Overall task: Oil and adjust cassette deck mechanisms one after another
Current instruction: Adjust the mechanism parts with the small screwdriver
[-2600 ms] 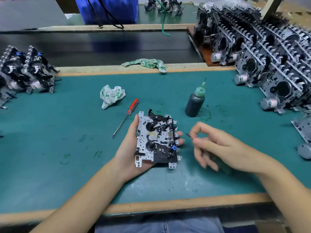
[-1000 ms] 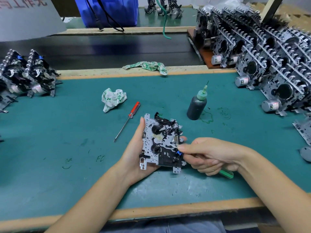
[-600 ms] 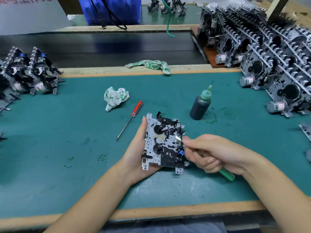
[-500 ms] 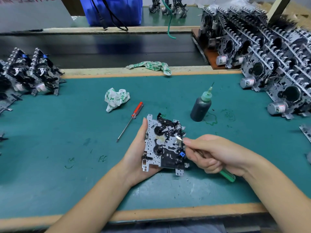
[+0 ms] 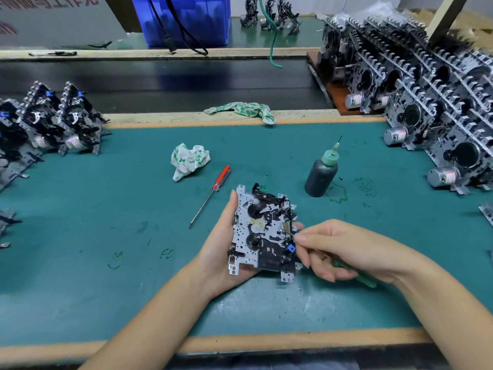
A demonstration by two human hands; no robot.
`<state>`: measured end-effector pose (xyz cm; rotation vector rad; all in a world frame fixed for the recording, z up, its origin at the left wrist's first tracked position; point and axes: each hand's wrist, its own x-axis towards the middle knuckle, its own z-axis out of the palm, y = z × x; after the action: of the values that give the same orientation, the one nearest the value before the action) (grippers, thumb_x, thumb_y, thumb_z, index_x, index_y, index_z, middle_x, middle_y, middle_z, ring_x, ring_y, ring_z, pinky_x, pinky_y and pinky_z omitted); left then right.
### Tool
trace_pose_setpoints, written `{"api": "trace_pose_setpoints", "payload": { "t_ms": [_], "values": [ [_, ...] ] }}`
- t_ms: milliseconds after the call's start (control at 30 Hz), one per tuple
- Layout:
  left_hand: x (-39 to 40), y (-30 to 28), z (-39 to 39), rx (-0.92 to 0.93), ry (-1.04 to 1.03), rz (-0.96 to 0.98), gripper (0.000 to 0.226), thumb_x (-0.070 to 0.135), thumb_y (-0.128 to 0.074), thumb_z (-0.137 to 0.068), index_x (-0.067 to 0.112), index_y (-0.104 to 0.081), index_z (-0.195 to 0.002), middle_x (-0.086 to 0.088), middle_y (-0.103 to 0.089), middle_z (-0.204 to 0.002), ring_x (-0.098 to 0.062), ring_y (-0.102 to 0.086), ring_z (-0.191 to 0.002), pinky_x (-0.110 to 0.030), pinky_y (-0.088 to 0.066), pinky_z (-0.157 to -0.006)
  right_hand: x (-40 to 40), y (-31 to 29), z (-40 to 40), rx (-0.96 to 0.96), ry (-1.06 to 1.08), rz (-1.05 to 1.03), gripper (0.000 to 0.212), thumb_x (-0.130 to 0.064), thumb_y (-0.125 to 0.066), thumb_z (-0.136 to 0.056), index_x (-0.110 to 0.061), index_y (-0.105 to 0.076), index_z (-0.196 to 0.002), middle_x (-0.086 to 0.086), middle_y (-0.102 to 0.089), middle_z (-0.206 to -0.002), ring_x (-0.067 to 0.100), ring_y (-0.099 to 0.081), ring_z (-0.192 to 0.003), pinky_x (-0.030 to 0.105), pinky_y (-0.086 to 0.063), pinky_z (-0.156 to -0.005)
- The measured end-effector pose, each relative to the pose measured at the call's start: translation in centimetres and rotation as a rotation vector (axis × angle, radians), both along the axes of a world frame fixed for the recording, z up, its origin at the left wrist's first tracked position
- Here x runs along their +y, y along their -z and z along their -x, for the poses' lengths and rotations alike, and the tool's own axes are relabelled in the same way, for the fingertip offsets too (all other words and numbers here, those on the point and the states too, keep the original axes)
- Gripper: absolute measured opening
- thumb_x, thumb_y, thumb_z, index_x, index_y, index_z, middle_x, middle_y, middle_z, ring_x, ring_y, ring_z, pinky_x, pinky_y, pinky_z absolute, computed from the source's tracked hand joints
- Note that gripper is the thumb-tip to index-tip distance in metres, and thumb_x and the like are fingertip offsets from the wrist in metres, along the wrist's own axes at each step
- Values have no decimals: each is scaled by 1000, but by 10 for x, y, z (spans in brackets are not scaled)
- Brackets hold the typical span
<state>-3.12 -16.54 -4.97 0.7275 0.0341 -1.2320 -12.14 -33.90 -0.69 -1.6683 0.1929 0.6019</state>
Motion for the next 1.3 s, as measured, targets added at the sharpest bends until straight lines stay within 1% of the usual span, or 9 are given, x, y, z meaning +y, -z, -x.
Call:
{"api": "trace_pose_setpoints", "payload": {
  "t_ms": [100,267,400,533,733,900,1067,1167,1300],
  "values": [
    [0,0,0,-4,-9,4,85,70,-30,-87,0,-55,-127,-25,-55,-130,-33,-58,-113,-42,-42,-103,1,1,1,3,-4,75,39,-36,-45,-95,-19,-58,-63,-3,-40,-40,7,-27,-33,15,-23,-36],
    [1,0,0,-3,3,3,83,70,-30,-86,2,-59,-125,-22,-58,-127,-32,-58,-114,-42,-41,-103,2,0,1,1,5,97,45,-54,-43,-84,-22,-57,-57,-4,-29,-40,10,-18,-38,18,-18,-39],
    [1,1,-1,-13,15,1,81,70,-32,-85,4,-61,-123,-20,-58,-129,-31,-57,-116,-42,-39,-106,4,2,0,14,44,36,46,-51,-46,-85,-19,-56,-54,-3,-28,-40,10,-22,-37,19,-20,-40],
    [1,2,-1,-7,15,-3,82,70,-32,-86,4,-59,-125,-22,-56,-130,-31,-56,-116,-43,-38,-106,5,1,0,-1,27,75,48,-51,-47,-85,-19,-57,-51,-3,-33,-37,10,-22,-36,18,-19,-38],
    [1,1,-2,-35,22,-30,82,70,-30,-87,4,-60,-124,-23,-56,-130,-32,-59,-114,-42,-47,-100,9,3,0,3,20,108,51,-47,-46,-89,-18,-60,-50,-1,-45,-36,8,-28,-31,19,-23,-39],
    [2,-1,-2,-37,28,-45,80,70,-30,-88,5,-61,-123,-24,-56,-130,-31,-61,-111,-41,-49,-96,9,4,0,32,0,121,64,-45,-40,-96,-23,-52,-38,-6,-38,-31,8,-31,-30,27,-21,-46],
    [1,-1,0,-57,13,-73,80,70,-33,-86,5,-61,-123,-24,-57,-128,-32,-58,-115,-41,-47,-99,6,5,0,92,-1,-12,54,-46,-41,-93,-21,-47,-45,-3,-32,-34,8,-24,-29,16,-19,-35],
    [1,-1,0,-63,5,-88,80,70,-31,-87,6,-62,-122,-23,-58,-127,-32,-57,-118,-41,-47,-99,6,6,1,123,8,-56,49,-50,-44,-86,-21,-43,-47,-4,-29,-35,7,-22,-29,14,-19,-33],
    [1,-1,0,-47,-11,-86,78,69,-32,-88,5,-64,-119,-23,-60,-125,-31,-61,-111,-41,-50,-95,7,7,1,163,8,-76,48,-54,-45,-81,-23,-41,-45,-7,-27,-36,5,-20,-31,12,-17,-33]
  ]
}}
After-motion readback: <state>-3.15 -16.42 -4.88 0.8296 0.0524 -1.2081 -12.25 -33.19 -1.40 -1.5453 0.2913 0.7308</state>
